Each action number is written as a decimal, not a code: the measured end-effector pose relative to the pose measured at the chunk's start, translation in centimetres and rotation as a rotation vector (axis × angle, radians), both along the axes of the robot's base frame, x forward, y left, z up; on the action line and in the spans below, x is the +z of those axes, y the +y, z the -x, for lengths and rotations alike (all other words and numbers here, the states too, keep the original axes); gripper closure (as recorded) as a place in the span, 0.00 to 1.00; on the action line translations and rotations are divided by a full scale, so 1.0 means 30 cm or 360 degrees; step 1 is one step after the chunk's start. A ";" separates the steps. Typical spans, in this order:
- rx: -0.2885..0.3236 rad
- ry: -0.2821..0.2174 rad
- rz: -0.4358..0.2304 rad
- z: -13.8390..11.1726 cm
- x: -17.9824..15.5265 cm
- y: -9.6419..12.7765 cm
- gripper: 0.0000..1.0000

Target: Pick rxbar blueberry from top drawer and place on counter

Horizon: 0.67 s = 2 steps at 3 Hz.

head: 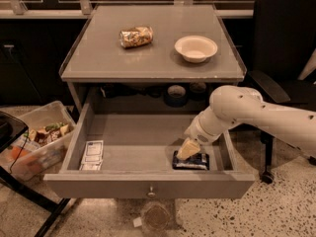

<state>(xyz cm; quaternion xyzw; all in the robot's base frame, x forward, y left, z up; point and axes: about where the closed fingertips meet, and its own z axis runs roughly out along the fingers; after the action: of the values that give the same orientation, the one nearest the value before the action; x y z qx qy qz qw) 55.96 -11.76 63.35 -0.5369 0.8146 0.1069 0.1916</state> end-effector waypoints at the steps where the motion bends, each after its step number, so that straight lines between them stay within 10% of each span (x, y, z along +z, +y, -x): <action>1: 0.0038 0.0043 -0.0014 0.035 -0.054 -0.004 0.31; 2: 0.0047 0.0080 -0.0019 0.048 -0.112 -0.019 0.32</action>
Offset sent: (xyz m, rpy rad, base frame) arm -0.0155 -0.0057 -0.0186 0.0120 0.0326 0.0265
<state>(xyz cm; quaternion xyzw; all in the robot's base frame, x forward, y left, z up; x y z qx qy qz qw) 54.53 -12.34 59.99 -0.5448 0.8105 0.1282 0.1726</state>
